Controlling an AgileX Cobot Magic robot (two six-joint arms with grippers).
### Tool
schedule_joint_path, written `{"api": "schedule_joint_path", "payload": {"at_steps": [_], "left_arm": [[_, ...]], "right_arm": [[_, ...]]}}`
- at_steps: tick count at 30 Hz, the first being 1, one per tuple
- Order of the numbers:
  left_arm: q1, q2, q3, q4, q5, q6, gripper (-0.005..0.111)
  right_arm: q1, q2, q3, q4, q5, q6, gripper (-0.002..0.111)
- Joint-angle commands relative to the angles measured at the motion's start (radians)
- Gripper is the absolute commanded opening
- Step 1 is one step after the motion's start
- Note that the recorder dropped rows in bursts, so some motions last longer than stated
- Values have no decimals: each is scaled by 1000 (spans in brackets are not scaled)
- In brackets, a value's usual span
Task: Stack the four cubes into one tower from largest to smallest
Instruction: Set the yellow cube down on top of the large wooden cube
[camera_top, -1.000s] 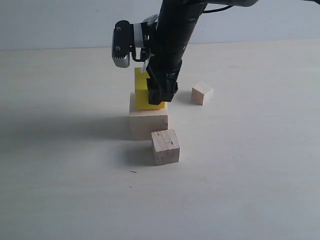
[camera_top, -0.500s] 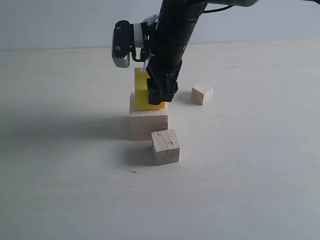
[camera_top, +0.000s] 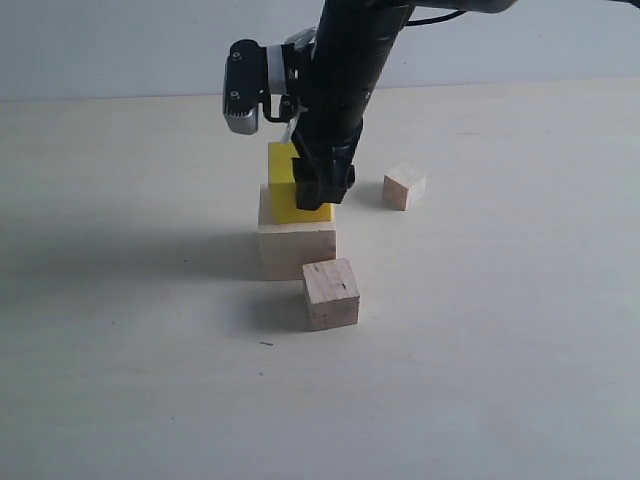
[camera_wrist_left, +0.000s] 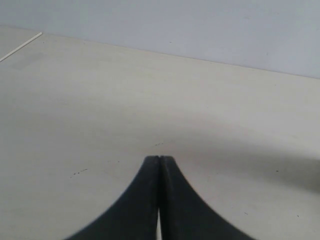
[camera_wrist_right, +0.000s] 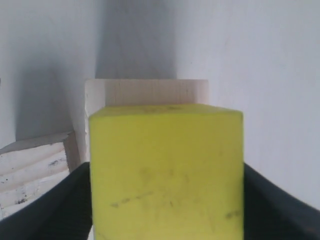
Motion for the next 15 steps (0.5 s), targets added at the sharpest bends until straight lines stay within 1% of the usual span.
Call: {"api": "schedule_joint_path", "payload": {"at_steps": [1, 15], "left_arm": [[-7, -6, 3, 1, -6, 0, 0], [-7, -6, 3, 1, -6, 0, 0]], "right_arm": [[2, -9, -6, 35, -11, -11, 68], [2, -11, -6, 17, -45, -4, 68]]}}
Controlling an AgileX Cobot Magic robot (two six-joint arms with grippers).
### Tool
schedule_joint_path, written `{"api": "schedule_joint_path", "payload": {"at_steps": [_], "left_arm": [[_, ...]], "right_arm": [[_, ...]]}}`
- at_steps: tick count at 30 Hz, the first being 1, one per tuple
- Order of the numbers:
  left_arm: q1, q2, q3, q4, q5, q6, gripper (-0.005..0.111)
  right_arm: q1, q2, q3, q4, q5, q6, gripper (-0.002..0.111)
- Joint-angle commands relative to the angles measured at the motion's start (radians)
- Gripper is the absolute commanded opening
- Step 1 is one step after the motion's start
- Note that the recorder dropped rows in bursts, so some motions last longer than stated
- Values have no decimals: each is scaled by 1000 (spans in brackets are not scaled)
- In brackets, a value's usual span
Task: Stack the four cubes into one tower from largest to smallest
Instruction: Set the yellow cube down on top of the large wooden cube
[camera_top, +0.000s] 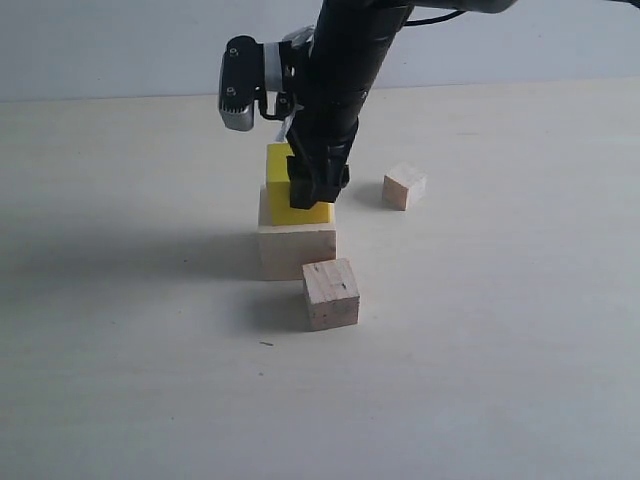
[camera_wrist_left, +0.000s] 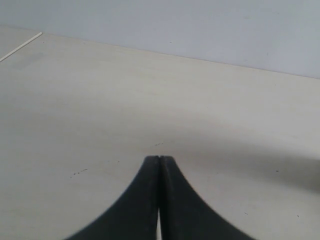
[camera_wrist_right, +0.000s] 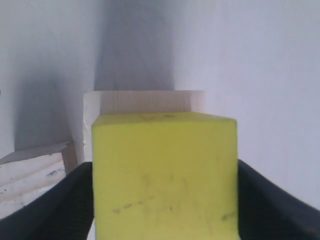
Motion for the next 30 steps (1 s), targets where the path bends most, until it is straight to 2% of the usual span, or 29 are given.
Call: {"api": "schedule_joint_path", "payload": {"at_steps": [1, 8, 21, 27, 30], "left_arm": [[-7, -6, 3, 1, -6, 0, 0], [-7, -6, 3, 1, -6, 0, 0], [-7, -6, 3, 1, -6, 0, 0], [-7, -6, 3, 1, -6, 0, 0], [-7, -6, 3, 1, -6, 0, 0]], "right_arm": [[2, -11, -6, -6, -27, 0, 69], [2, -11, -6, -4, -35, 0, 81], [2, -11, -6, 1, -40, 2, 83], [2, -11, -6, 1, -63, 49, 97], [2, -11, -6, 1, -61, 49, 100]]}}
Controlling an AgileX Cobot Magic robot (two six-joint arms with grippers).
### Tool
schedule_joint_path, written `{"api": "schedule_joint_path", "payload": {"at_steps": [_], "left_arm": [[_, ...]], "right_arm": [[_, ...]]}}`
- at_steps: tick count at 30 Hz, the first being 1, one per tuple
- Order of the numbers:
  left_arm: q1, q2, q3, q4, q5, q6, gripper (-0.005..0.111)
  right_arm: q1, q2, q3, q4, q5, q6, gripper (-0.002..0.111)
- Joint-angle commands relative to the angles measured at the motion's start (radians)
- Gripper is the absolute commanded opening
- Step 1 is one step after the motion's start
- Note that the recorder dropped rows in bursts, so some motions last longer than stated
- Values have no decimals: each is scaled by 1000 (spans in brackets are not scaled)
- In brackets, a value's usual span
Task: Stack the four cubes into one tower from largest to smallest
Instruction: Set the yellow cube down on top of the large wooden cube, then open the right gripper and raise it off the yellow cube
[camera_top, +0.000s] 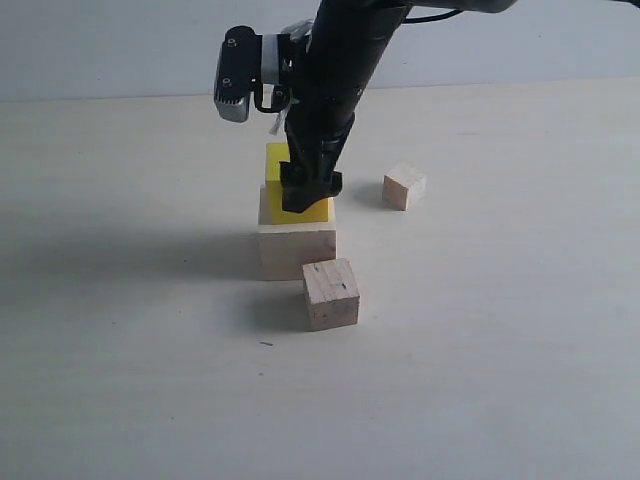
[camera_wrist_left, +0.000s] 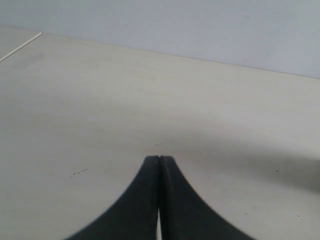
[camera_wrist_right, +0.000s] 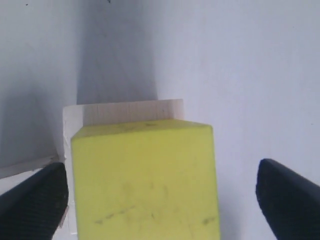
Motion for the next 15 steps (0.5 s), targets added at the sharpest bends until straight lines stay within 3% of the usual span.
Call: {"api": "schedule_joint_path", "payload": {"at_steps": [1, 15], "left_arm": [[-7, -6, 3, 1, -6, 0, 0], [-7, -6, 3, 1, -6, 0, 0]], "right_arm": [[2, -11, -6, 3, -11, 14, 100], [2, -61, -6, 50, 18, 18, 100]]}}
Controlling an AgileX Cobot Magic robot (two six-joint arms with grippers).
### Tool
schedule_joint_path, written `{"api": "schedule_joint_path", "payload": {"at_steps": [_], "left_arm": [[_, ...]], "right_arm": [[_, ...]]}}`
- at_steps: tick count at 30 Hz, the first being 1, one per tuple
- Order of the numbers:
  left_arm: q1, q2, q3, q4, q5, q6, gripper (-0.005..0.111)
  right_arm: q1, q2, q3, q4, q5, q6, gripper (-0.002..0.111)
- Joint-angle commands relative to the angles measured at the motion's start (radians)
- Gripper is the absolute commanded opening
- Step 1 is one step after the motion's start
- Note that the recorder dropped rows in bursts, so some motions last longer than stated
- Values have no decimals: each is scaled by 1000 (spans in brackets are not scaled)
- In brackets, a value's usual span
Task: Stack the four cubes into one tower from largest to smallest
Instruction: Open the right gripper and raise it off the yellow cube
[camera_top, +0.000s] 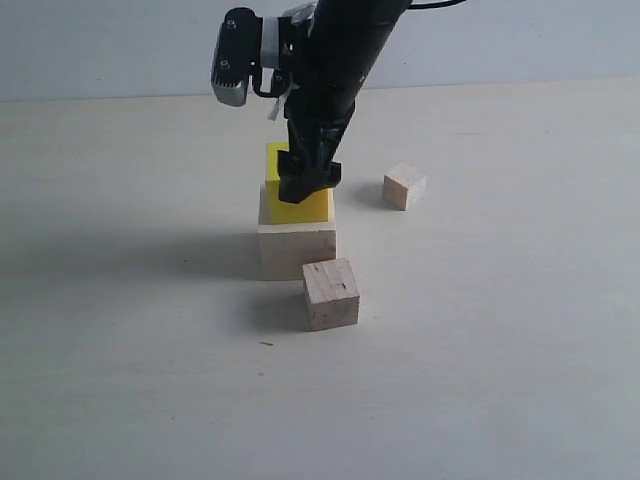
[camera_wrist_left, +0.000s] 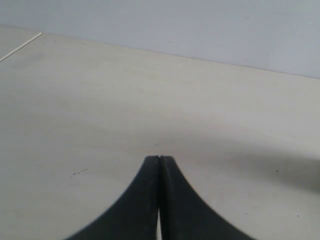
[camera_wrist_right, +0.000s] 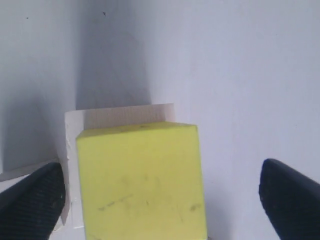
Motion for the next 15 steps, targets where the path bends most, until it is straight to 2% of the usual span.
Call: {"api": "schedule_joint_path", "payload": {"at_steps": [1, 10, 13, 15], "left_arm": [[-7, -6, 3, 1, -6, 0, 0], [-7, -6, 3, 1, -6, 0, 0], [-7, -6, 3, 1, -6, 0, 0], [-7, -6, 3, 1, -6, 0, 0]], "right_arm": [[2, -28, -6, 44, 28, 7, 100], [2, -74, -6, 46, 88, 62, 100], [2, -123, -6, 40, 76, 156, 99], [2, -156, -6, 35, 74, 241, 94]]}}
